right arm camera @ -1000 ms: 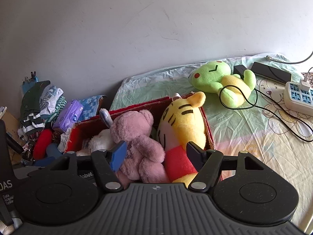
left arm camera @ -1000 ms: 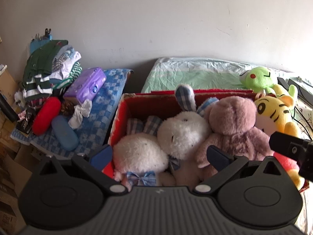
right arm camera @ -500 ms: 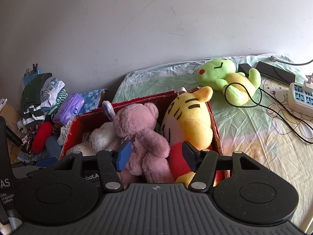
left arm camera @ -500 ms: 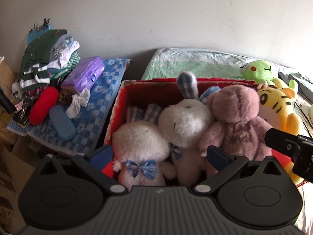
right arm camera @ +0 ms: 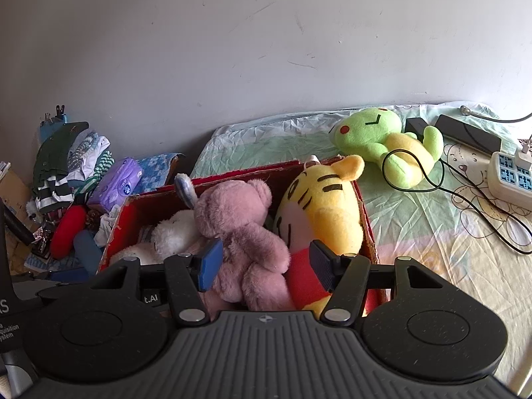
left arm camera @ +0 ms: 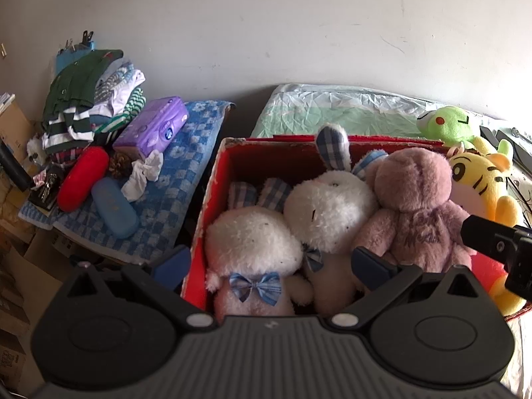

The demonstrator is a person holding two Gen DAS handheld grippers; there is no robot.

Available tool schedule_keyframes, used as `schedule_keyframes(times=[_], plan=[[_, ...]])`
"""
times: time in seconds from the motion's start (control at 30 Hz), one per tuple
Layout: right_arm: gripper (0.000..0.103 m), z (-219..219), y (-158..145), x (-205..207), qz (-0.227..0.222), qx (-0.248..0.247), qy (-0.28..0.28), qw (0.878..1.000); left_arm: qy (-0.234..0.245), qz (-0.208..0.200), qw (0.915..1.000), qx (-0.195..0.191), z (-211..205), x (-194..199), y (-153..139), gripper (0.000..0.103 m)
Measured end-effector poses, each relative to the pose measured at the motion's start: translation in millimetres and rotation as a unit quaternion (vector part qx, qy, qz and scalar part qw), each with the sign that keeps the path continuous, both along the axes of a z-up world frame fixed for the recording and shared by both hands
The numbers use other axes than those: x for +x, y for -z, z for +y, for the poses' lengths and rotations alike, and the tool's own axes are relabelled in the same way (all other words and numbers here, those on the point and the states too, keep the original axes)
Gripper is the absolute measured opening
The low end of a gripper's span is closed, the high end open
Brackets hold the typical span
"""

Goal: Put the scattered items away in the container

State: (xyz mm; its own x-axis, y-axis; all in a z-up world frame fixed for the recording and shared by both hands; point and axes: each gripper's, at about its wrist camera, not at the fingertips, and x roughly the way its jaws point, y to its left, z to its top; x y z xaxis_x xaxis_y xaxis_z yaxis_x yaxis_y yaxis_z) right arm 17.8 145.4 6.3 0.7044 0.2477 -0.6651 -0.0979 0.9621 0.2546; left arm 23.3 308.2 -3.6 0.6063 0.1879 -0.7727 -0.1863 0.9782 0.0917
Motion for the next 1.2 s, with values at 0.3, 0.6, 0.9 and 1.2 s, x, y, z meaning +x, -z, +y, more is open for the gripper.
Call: schedule_keyframes(times=[0.3, 0.6, 0.9, 1.2], plan=[[0.061, -1, 2, 0, -0.008, -0.006, -0.004, 1.000, 0.008, -0.001, 1.0000, 0.006, -7, 0, 1, 0.102], [0.061, -1, 6, 4, -0.006, -0.013, -0.004, 1.000, -0.001, 0.000, 0.9999, 0.016, -9, 6, 4, 0.102], [0.061, -3, 10, 8, -0.001, -0.007, -0.001, 1.000, 0.002, 0.001, 1.0000, 0.005, -5, 8, 6, 0.102], [0.061, -4, 11, 8, -0.001, -0.002, -0.001, 1.000, 0.008, -0.004, 0.9999, 0.007, -7, 10, 5, 0.102]])
